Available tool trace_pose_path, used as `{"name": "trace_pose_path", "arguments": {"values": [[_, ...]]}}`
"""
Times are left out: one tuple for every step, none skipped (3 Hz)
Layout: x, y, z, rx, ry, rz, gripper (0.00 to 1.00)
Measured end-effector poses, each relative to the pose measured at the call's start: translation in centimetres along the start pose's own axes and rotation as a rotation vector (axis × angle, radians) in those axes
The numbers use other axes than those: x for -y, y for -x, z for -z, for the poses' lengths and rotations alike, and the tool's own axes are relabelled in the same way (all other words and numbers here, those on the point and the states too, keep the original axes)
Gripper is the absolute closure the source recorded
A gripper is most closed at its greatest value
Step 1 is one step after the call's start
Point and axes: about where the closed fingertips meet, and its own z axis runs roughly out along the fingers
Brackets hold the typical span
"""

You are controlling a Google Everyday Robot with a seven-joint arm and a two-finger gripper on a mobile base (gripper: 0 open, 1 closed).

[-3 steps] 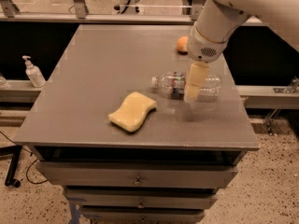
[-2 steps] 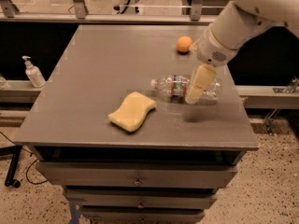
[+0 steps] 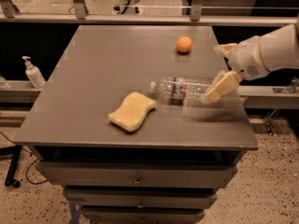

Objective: Knock water bottle over

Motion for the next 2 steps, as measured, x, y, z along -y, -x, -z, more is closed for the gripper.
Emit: {"name": "trace_pose_path", "arguments": {"values": [[1.0,-0.4,4.8,0.151,-0.080,-0.049,0.00],[1.0,-0.4,5.9,0.181,-0.095,-0.071,0.00]]}}
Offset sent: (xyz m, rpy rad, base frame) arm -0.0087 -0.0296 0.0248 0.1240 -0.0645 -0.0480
